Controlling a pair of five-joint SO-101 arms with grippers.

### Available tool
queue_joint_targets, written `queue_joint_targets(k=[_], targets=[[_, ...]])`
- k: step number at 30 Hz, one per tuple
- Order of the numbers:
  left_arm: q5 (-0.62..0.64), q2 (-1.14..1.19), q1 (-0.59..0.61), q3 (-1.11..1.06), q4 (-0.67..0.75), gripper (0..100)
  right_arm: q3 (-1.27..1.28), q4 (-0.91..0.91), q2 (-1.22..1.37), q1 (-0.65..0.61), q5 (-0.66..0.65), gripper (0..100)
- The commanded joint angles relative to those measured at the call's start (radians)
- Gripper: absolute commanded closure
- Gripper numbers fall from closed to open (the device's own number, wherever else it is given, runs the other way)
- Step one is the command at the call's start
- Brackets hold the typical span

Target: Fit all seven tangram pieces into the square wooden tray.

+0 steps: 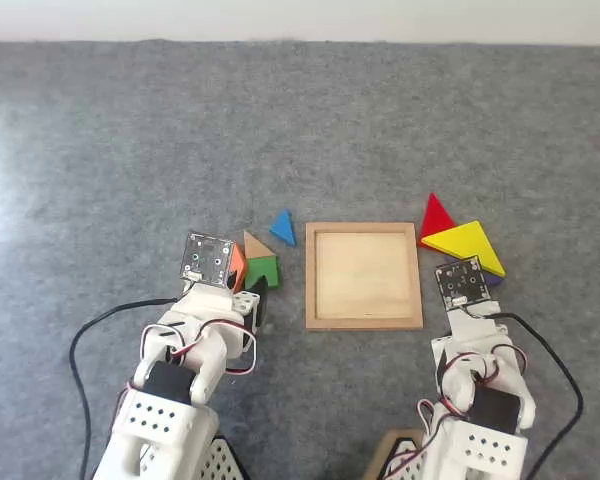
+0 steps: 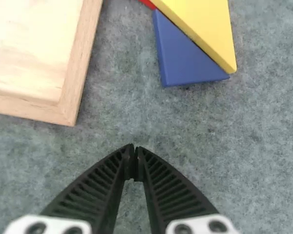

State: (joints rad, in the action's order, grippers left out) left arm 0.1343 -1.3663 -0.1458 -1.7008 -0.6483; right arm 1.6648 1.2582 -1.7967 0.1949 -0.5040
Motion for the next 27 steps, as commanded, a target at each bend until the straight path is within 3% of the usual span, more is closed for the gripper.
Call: queue_joint_targets(k=[1, 23, 25, 27], targets=[[0.006, -0.014, 0.000, 0.012, -0.002, 85, 0.018, 0.012, -0.013, -0.005, 0.000, 98.6], [0.006, -0.014, 0.000, 0.012, -0.002, 85, 0.018, 0.010, -0.013, -0.005, -0.003, 98.3], [0.006, -0.014, 0.000, 0.012, -0.002, 85, 0.011, -0.008, -0.013, -0.004, -0.080, 98.3], [0.006, -0.014, 0.000, 0.012, -0.002, 85, -0.012, -0.030, -0.013, -0.007, -0.273, 98.3]])
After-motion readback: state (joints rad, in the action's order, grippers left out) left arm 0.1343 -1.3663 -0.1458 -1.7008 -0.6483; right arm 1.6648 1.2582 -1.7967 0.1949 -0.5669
